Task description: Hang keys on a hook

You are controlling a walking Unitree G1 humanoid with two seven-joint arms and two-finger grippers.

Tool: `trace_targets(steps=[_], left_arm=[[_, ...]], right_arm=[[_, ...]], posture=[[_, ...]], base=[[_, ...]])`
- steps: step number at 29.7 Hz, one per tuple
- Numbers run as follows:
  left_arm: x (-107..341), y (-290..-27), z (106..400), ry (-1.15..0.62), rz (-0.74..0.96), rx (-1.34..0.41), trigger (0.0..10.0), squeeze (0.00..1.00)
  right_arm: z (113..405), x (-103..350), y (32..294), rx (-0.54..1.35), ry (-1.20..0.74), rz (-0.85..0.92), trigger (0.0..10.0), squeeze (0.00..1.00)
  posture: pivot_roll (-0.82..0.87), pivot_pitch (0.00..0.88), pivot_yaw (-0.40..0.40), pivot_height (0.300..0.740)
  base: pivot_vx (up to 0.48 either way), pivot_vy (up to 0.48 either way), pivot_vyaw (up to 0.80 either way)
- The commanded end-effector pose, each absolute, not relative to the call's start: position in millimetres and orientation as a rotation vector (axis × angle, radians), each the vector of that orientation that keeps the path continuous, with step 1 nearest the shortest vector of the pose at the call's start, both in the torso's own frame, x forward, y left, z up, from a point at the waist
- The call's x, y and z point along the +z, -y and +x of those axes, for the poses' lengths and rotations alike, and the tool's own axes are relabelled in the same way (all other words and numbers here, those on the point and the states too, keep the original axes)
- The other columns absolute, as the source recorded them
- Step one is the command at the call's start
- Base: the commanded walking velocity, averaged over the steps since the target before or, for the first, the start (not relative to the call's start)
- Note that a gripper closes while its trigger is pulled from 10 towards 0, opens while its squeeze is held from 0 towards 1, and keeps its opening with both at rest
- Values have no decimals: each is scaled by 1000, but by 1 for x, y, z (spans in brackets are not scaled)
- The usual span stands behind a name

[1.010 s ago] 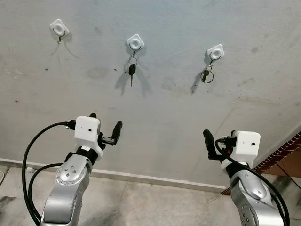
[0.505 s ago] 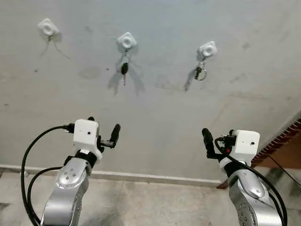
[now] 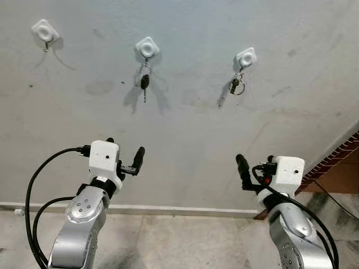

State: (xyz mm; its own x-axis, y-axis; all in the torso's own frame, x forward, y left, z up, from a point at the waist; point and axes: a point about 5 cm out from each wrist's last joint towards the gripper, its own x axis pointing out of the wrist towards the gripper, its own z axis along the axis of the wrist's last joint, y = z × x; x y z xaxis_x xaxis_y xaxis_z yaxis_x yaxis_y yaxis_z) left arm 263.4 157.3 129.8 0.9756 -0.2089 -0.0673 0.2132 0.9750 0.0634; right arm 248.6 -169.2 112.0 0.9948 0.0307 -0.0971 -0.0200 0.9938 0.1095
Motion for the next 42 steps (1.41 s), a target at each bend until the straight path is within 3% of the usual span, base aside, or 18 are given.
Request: trace_targets(steps=[1,15,42], left_arm=[[132,-153,263,-58,66,-236,10000,0],[134,-146,269,-66,75,-317,10000,0],[139,-144,276,-81,99,-385,10000,0]], right_arm=[[249,107,176,-7,-125,110,10000,0],[249,104,181,-123,-104,146,10000,0],[250,105,178,-173,-74,169,10000,0]], posture=[[143,26,-105,740],[151,17,-57,740],[151,32,14,740]], base=[[-255,0,0],[-256,0,0],[-292,-47,0]])
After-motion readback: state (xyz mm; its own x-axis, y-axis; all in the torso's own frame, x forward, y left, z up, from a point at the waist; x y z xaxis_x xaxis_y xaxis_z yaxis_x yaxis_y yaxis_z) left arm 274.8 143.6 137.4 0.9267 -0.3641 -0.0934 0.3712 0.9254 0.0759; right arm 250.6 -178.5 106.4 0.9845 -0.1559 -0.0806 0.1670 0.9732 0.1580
